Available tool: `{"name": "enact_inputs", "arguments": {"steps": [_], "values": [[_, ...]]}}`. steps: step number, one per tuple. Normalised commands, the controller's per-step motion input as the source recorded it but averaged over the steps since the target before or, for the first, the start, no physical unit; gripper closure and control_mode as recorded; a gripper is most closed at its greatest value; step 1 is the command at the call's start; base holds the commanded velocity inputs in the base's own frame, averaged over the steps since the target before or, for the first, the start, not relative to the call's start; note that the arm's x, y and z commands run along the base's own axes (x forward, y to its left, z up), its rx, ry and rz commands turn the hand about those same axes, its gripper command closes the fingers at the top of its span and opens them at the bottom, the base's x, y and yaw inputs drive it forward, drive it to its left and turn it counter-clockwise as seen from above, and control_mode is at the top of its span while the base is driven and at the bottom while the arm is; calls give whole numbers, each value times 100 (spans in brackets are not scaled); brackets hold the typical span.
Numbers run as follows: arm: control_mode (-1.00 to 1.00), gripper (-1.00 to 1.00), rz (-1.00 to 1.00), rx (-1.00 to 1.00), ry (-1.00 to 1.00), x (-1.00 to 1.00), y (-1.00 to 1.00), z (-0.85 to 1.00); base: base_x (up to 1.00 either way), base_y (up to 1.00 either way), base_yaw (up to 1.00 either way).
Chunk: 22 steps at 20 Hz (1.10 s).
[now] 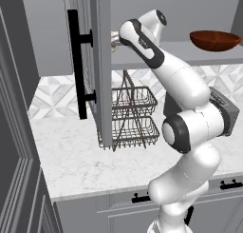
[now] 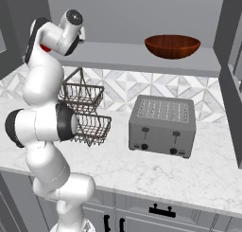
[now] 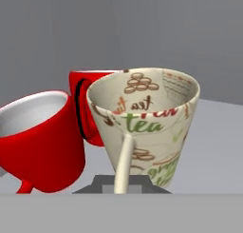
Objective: Gather all objects into one cabinet and sort the glasses and bowls to opposite sides.
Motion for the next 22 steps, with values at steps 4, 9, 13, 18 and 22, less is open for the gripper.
{"name": "enact_inputs", "arguments": {"steps": [4,9,13,18,22], "values": [[-100,100,0,0,5,13,0,-6,0,0,0],[-100,100,0,0,0,0,0,-15,0,0,0],[-100,100,0,0,0,0,0,-13,0,0,0],[-100,-100,0,0,0,0,0,-6,0,0,0],[-100,-100,0,0,0,-11,-3,0,0,0,0]]}}
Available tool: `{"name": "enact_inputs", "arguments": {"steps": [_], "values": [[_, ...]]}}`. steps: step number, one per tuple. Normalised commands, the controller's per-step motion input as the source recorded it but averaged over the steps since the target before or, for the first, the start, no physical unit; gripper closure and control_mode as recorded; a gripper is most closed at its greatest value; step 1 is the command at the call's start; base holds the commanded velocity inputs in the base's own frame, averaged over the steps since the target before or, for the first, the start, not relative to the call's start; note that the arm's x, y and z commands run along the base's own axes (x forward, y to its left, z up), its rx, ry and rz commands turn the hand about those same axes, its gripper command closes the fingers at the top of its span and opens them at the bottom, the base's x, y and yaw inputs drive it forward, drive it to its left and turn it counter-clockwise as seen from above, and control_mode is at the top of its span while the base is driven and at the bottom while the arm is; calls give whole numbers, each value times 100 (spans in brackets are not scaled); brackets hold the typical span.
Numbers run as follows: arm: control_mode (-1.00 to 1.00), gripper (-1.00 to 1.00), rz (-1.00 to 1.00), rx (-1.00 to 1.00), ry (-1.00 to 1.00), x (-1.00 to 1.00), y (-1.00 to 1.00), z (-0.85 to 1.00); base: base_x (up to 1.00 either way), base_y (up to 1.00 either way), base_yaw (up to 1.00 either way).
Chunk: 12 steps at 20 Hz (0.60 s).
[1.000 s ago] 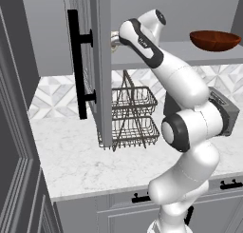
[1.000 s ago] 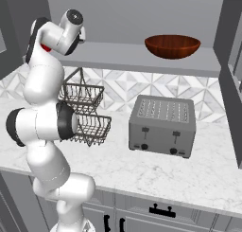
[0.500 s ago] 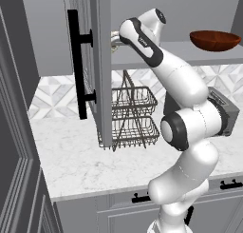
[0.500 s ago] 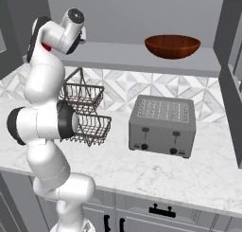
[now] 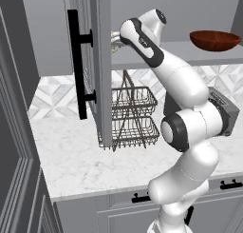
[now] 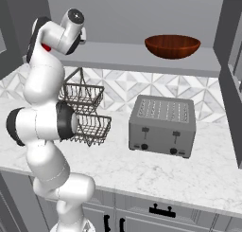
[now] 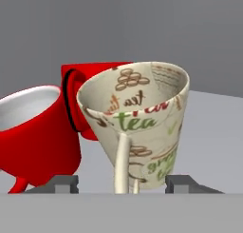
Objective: Gather all objects into one cabinet and sort the glasses and bowls to opposite sides.
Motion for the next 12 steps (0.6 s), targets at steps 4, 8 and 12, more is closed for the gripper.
{"name": "enact_inputs", "arguments": {"steps": [4,8,12], "values": [[-100,-100,-7,0,-2,-77,-49,0,0,0,0],[-100,-100,-14,2,-2,-86,-81,0,0,0,0],[-100,-100,-22,3,-1,-93,-82,0,0,0,0]]}}
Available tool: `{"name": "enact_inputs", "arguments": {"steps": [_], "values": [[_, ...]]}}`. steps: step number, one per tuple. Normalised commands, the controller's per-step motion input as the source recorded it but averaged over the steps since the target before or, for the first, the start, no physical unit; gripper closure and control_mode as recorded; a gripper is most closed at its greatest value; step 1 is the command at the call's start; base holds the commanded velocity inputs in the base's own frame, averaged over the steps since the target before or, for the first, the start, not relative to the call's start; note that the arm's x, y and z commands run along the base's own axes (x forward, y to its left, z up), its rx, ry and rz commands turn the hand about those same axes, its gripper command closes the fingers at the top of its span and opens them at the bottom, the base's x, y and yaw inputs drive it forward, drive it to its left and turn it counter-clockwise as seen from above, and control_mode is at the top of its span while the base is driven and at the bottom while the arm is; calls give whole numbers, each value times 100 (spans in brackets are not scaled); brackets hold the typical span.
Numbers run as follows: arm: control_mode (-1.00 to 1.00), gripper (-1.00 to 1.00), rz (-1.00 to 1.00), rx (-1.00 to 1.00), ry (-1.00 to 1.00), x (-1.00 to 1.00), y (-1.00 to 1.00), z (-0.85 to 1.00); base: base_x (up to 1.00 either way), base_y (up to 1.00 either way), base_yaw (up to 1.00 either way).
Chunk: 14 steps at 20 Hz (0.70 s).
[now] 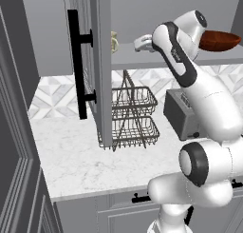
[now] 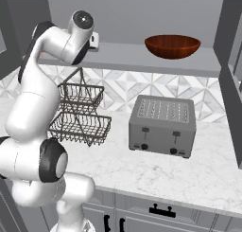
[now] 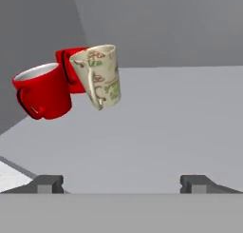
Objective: Gather all objects into one cabinet and sort the glasses and bowls to opposite sides.
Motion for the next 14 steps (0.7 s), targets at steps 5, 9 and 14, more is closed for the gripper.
{"name": "enact_inputs", "arguments": {"steps": [5,9,14], "values": [[-100,-100,-27,1,0,-94,-69,0,0,0,0],[-100,-100,-29,0,0,-94,-57,10,0,0,0],[-100,-100,-29,0,2,-95,-52,16,0,0,0]]}}
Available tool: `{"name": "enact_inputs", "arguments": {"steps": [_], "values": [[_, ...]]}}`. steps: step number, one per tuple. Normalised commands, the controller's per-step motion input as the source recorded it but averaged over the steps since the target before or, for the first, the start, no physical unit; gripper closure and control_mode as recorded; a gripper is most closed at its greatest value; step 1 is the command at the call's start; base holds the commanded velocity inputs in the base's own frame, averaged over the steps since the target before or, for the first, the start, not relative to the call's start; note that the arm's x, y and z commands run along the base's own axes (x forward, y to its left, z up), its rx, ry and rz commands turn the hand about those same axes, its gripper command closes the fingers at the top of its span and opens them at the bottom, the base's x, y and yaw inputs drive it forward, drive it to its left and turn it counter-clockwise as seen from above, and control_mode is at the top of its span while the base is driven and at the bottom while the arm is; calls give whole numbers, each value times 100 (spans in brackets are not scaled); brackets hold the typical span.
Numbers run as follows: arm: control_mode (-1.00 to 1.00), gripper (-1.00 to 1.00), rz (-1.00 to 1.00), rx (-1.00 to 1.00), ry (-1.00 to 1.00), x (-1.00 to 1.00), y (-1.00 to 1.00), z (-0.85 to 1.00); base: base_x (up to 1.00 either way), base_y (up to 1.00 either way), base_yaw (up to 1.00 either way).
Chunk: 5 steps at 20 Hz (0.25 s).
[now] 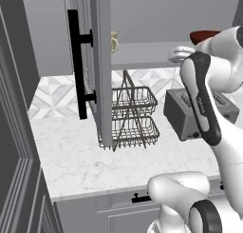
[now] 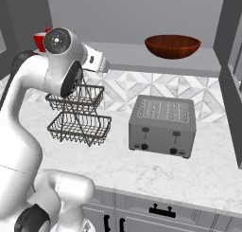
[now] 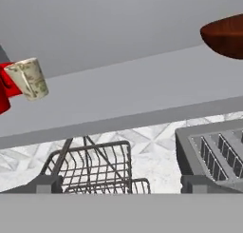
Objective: Gather all objects into one cabinet and sort the glasses and bowls to opposite sides.
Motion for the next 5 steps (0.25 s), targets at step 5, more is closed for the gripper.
{"name": "enact_inputs", "arguments": {"steps": [5], "values": [[-100,-100,-18,0,4,-100,-12,14,0,0,0]]}}
